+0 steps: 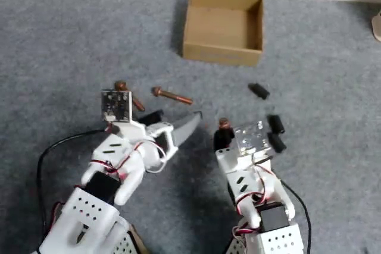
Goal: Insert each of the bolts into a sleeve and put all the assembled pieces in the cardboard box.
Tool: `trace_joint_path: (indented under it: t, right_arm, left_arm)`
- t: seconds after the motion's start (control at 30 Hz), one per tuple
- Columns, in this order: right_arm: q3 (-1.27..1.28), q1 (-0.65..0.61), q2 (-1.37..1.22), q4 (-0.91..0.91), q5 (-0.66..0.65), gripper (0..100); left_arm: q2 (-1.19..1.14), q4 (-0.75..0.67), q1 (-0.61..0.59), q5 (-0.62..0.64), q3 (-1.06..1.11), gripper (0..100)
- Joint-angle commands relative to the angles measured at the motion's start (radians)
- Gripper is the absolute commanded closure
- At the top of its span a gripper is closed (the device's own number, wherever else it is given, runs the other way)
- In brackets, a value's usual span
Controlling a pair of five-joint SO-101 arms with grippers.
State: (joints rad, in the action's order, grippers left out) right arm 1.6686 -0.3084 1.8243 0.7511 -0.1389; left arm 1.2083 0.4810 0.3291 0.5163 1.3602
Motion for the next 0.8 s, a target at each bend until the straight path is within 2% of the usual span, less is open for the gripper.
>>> trace_joint_path:
  t: [0.0, 0.2, 0.33, 0.43, 0.53, 0.77]
  right_arm:
    - [0.015, 0.038, 0.008, 0.021, 0.006, 99.5]
    - [-0.035, 0.076, 0.007, 0.053, 0.011, 99.5]
    - [-0.042, 0.111, 0.005, 0.053, 0.009, 99.5]
    - [-0.051, 0.116, -0.007, 0.051, 0.009, 99.5]
    - [-0.124, 0.120, -0.097, 0.048, 0.011, 99.5]
    - [-0.421, 0.166, -0.538, 0.007, 0.044, 99.5]
  left_arm:
    - [0.016, -0.005, -0.051, -0.006, -0.038, 69]
    - [0.015, -0.020, -0.094, -0.006, -0.030, 87]
    - [0.015, -0.147, -0.134, -0.006, 0.021, 99]
    - [0.015, -0.213, -0.151, -0.006, 0.039, 98]
    - [0.015, -0.215, -0.156, -0.006, 0.041, 99]
    - [0.015, -0.216, -0.143, -0.006, 0.042, 99]
